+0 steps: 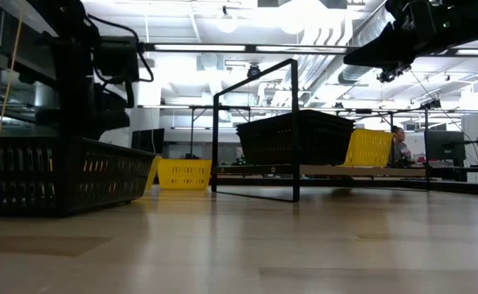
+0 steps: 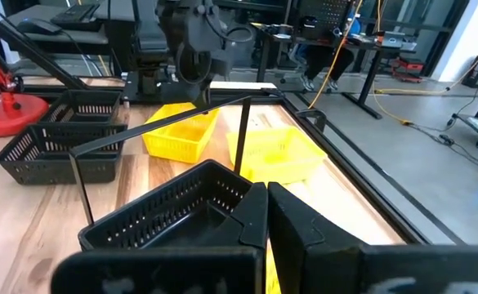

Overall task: Stack baskets on shelf by color
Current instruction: Stack the yellow bin on top of the yellow bin on the shelf

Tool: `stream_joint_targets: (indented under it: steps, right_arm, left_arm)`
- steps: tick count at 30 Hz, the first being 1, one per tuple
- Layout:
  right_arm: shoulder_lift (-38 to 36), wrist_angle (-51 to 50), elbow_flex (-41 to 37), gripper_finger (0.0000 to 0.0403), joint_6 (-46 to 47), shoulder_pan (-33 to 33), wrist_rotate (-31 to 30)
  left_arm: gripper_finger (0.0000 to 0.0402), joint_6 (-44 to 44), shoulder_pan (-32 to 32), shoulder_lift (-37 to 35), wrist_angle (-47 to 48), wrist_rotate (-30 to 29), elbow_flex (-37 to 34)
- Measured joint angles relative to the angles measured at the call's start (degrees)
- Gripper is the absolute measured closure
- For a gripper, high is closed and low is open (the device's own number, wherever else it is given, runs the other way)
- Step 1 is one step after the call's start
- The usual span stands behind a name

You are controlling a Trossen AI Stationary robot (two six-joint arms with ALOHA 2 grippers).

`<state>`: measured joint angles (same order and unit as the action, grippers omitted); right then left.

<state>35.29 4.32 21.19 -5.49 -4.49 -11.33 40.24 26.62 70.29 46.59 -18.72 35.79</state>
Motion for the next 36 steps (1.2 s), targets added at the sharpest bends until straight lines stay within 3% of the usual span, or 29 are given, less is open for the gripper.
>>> stream_joint_targets:
  steps: [2, 15, 21, 26, 30, 36]
  right_arm:
    - [0.0, 0.0, 0.0, 0.0403, 0.53, -0.02, -0.01]
    - [0.0, 0.02, 0.0, 0.0403, 0.54, 0.0, 0.04]
    - [-0.02, 0.25, 0.0, 0.0403, 0.39, 0.0, 0.07]
    - [-0.02, 4.75, 0.0, 0.0403, -1.21, 0.0, 0.33]
    - [-0.18, 9.84, 0.0, 0.0403, -2.54, -0.02, 0.43]
    - [-0.77, 16.53, 0.0, 0.0403, -3.83, -0.01, 2.19]
  left_arm:
    - [0.0392, -0.38, -0.01, -1.4, 0.17, -0.71, 0.89]
    - [0.0399, -7.51, -0.05, -17.94, 0.27, -2.99, 15.18]
    - [0.04, -10.27, -0.25, -21.85, -0.68, -3.11, 19.77]
    - [0.0401, -13.6, -0.97, -20.65, -9.66, 0.82, 20.08]
    - [0.0401, -17.46, -0.9, -15.57, -19.57, 5.46, 20.9]
    - [0.0401, -24.89, 0.5, -2.2, -21.57, 5.65, 32.86]
